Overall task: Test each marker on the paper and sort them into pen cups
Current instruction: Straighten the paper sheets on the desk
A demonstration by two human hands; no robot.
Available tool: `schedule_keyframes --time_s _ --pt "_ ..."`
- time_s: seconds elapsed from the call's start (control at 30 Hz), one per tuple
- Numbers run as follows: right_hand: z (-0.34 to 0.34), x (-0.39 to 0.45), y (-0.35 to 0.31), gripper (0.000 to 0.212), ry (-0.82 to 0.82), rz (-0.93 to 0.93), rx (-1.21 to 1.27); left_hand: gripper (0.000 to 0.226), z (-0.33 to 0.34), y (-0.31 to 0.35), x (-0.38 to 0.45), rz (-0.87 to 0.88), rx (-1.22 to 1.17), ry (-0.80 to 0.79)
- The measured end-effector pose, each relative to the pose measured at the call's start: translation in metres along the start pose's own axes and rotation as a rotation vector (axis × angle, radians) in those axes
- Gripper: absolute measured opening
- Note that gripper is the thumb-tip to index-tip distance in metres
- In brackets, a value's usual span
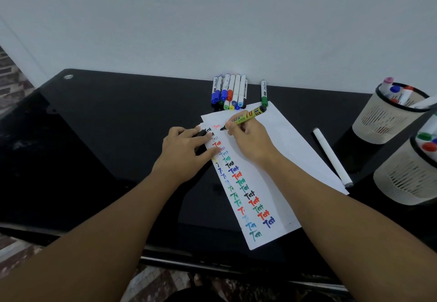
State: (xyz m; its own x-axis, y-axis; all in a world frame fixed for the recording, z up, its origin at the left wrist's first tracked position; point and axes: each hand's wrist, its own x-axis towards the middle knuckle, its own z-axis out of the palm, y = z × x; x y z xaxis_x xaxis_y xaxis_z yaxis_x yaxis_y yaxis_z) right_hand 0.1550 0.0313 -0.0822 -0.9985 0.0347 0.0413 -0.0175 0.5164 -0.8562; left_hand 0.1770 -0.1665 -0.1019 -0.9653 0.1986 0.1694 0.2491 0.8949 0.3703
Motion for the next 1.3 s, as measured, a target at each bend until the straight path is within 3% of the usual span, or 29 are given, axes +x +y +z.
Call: schedule_keyframes --time_s 0.93,1.13,1.3 --pt "0.0003 0.001 -0.0017 0.029 0.012 0.009 -0.099 0.059 -0.0008 -0.0003 -0.0014 -0.003 -0.032 0.012" --pt "-0.0007 -0.0004 -0.0031 0.021 0.031 -0.027 -0.055 0.066 -0.0039 0.0025 -0.0065 -0.031 -0.17 0.15" --pt "-0.0064 -0.0058 -0.0004 0.015 0.028 -0.09 0.079 0.03 0.0004 -0.0014 -0.0049 -0.076 -0.066 0.256"
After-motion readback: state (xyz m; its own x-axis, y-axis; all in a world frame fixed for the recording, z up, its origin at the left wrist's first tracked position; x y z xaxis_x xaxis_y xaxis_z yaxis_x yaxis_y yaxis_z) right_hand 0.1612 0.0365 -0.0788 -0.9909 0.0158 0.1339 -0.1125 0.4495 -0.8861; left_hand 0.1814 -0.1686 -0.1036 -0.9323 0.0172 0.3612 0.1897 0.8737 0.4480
